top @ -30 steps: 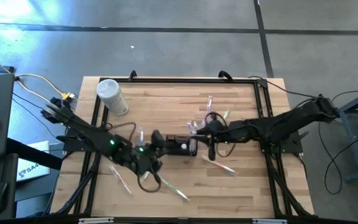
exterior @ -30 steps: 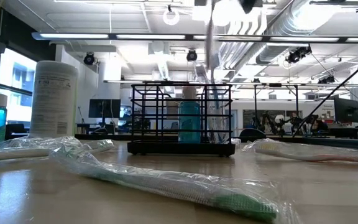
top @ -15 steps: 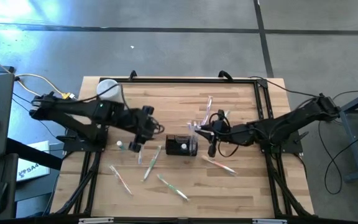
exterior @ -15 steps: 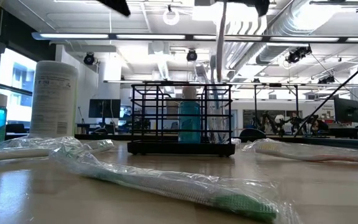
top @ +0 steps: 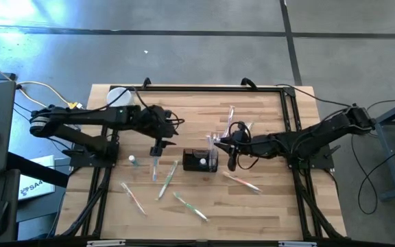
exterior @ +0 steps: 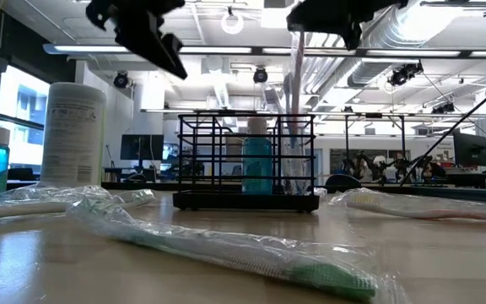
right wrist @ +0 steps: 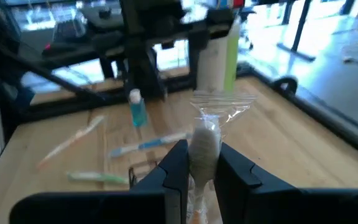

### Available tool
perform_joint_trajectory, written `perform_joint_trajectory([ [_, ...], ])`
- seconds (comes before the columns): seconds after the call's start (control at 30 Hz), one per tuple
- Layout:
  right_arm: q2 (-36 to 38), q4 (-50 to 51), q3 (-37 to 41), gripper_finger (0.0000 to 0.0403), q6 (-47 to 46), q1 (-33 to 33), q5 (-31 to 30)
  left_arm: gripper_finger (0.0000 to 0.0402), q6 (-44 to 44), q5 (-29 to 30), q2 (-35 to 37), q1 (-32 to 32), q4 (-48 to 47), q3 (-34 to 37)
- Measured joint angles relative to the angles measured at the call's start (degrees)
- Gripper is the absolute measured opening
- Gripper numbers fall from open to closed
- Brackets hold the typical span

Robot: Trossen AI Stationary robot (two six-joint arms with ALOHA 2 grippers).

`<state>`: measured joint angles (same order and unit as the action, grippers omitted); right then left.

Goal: Pick & Place toothbrushing station
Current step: Put the top orange toothbrush into the black mesh

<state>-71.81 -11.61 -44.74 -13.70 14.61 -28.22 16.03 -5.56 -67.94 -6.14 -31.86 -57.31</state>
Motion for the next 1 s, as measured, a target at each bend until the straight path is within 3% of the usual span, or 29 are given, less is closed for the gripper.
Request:
perform_joint_trajectory([
  [0.43,-8.5,-4.6,-0.1,0.0043,-1.8,-0.1,0.7,0.0195,-6.2,-3.1,0.4,-2.9,20.6,14.1],
  [0.73,-9.9,-4.8,-0.1,0.0043,-6.6,-0.5,0.1,0.0195,-10.9,-3.9,0.4,-2.9,25.0,14.8],
  [1.0,-10.3,-0.3,-0.2,0.0043,-10.6,-0.4,-4.8,0.0195,-15.2,-5.0,0.4,-2.9,28.6,14.8],
])
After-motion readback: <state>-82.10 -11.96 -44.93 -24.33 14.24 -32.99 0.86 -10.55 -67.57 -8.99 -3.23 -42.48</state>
